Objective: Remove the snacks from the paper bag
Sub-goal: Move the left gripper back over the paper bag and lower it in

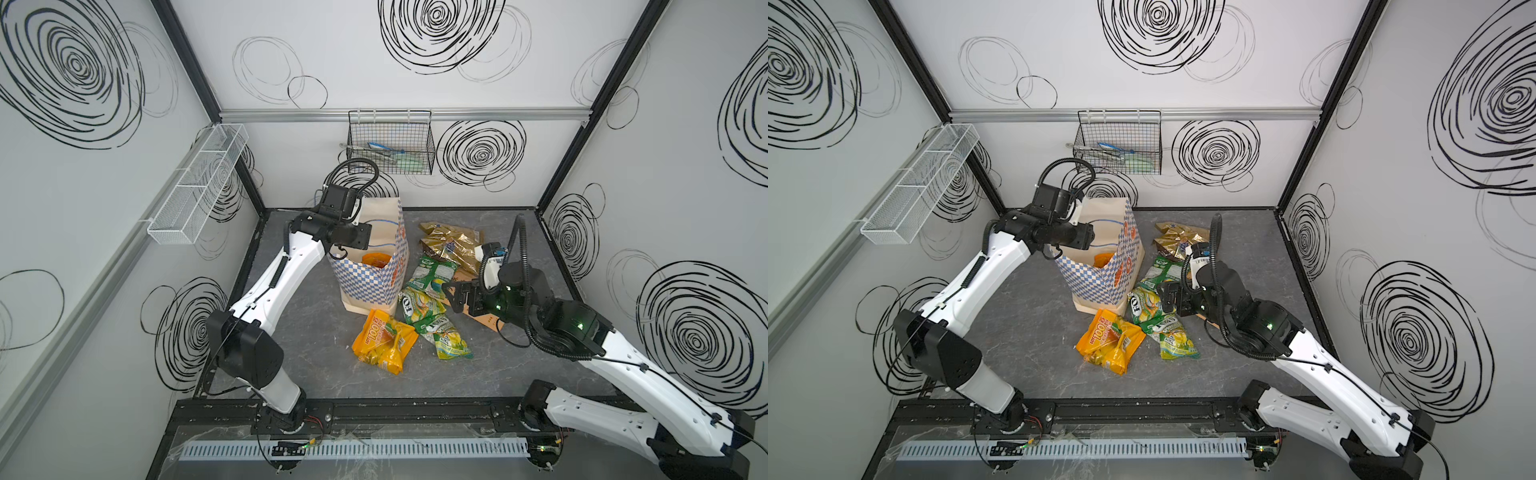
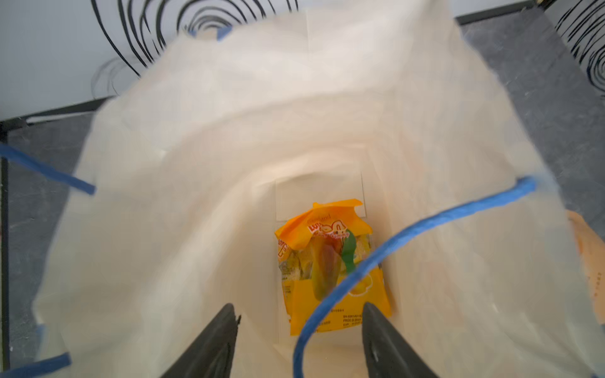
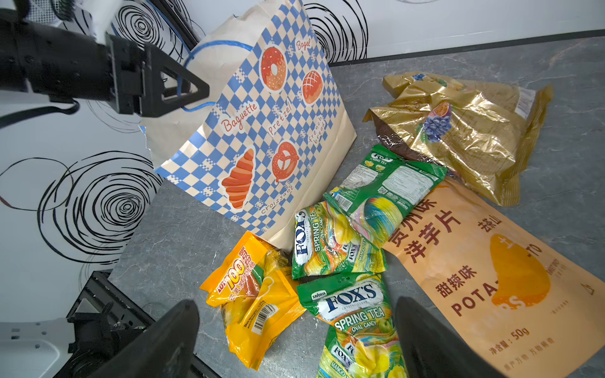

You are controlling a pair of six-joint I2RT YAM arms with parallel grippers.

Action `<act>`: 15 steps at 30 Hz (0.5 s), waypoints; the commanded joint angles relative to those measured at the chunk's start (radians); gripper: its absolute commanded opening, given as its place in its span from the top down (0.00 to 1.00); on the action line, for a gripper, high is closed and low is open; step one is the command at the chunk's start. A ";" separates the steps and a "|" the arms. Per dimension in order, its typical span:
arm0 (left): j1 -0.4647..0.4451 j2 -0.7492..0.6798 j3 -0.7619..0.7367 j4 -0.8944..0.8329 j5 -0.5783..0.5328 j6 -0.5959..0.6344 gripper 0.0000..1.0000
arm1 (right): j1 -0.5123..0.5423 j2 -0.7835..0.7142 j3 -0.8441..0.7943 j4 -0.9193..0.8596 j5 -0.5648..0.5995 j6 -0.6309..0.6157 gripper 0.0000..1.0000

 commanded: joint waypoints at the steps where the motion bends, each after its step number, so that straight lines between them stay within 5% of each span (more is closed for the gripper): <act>1: -0.006 0.002 -0.040 -0.012 0.016 0.022 0.35 | -0.004 -0.019 0.007 0.021 -0.002 0.012 0.03; 15: -0.009 0.038 -0.160 -0.002 -0.028 0.044 0.31 | -0.009 -0.022 -0.011 0.032 -0.022 0.009 0.03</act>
